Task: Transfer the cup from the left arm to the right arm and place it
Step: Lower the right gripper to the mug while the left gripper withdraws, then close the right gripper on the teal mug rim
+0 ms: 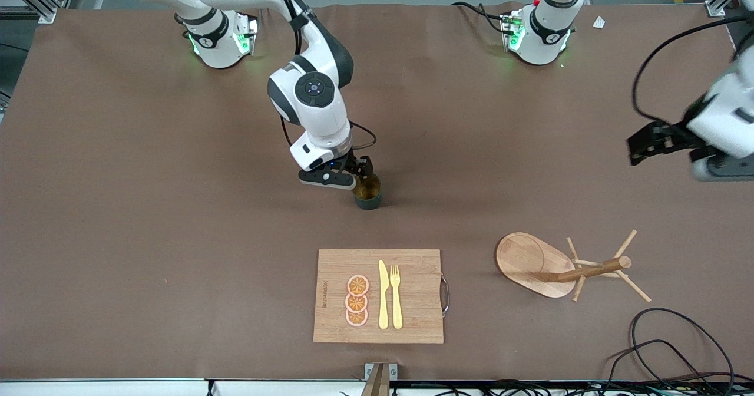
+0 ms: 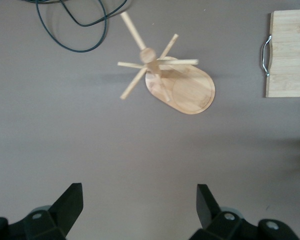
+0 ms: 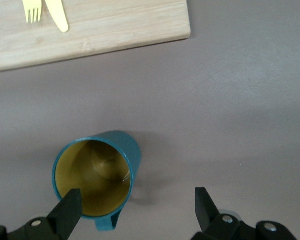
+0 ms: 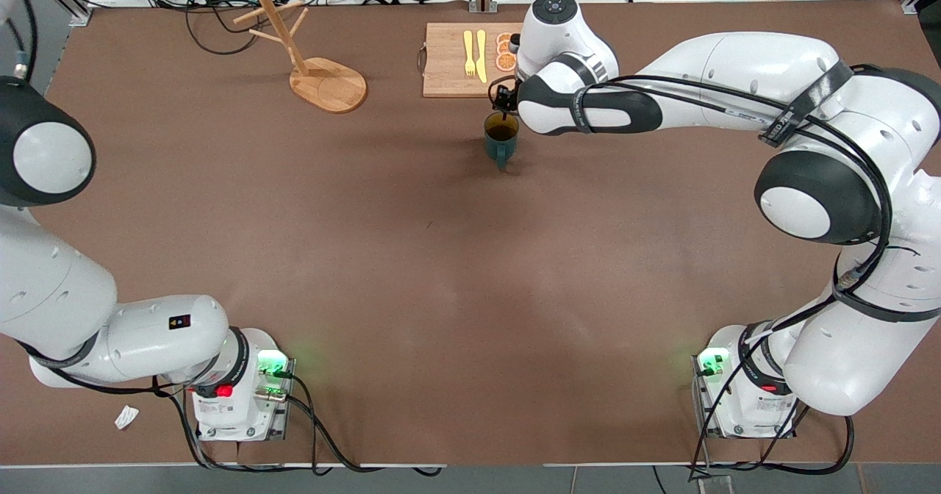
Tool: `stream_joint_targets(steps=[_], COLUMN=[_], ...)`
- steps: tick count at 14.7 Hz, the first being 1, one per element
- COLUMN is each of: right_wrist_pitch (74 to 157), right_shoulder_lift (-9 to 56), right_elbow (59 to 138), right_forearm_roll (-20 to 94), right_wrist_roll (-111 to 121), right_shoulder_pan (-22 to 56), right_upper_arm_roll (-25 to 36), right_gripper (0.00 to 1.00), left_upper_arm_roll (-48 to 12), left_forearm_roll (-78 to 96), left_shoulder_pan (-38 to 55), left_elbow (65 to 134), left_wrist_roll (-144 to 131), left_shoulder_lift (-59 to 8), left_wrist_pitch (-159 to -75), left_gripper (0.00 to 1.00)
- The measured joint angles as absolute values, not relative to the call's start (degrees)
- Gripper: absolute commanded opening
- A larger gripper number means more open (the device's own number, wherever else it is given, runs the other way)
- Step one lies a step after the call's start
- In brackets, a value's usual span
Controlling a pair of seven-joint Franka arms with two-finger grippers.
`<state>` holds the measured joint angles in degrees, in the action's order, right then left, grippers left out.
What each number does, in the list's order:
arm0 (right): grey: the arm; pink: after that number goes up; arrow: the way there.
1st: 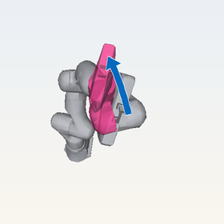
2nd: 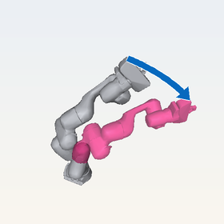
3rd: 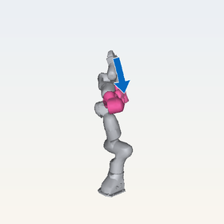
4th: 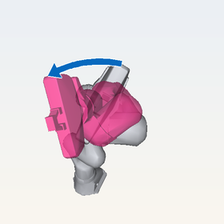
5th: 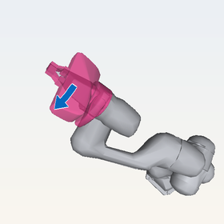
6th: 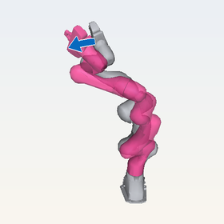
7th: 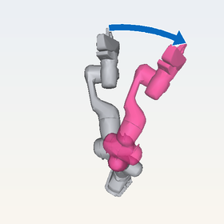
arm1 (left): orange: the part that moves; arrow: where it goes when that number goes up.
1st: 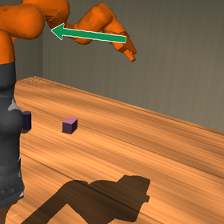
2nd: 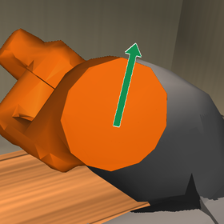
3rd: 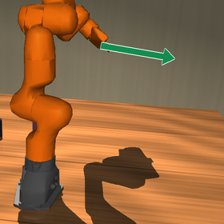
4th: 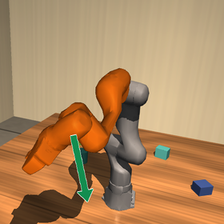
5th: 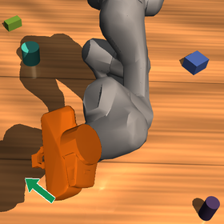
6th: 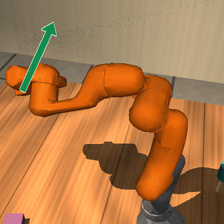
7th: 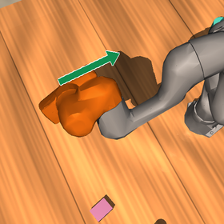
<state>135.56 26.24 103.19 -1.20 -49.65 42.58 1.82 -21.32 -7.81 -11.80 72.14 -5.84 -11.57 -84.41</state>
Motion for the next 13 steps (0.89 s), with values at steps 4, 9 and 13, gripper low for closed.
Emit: stream_joint_targets(steps=[4,9,13], right_wrist_pitch=[136.15,136.82,137.36], right_shoulder_lift=[28.61,33.31,35.39], right_elbow=[103.07,99.14,97.66], right_forearm_roll=[-3.8,-4.34,-4.34], right_wrist_roll=[-48.38,-48.26,-48.26], right_shoulder_pan=[42.61,42.61,42.6], right_upper_arm_roll=[1.95,2.04,2.3], right_gripper=[1.0,1.0,0.52], left_upper_arm_roll=[-12.35,-5.36,-4.88], left_forearm_roll=[-3.56,-0.81,-0.81], left_shoulder_pan=[-6.08,-0.59,-1.34], left_elbow=[76.18,85.49,87.57], left_wrist_roll=[-4.29,-4.51,-4.66], left_shoulder_lift=[-6.34,-0.62,-0.58], left_wrist_pitch=[-82.84,-86.25,-91.95], left_gripper=[1.0,1.0,1.0])
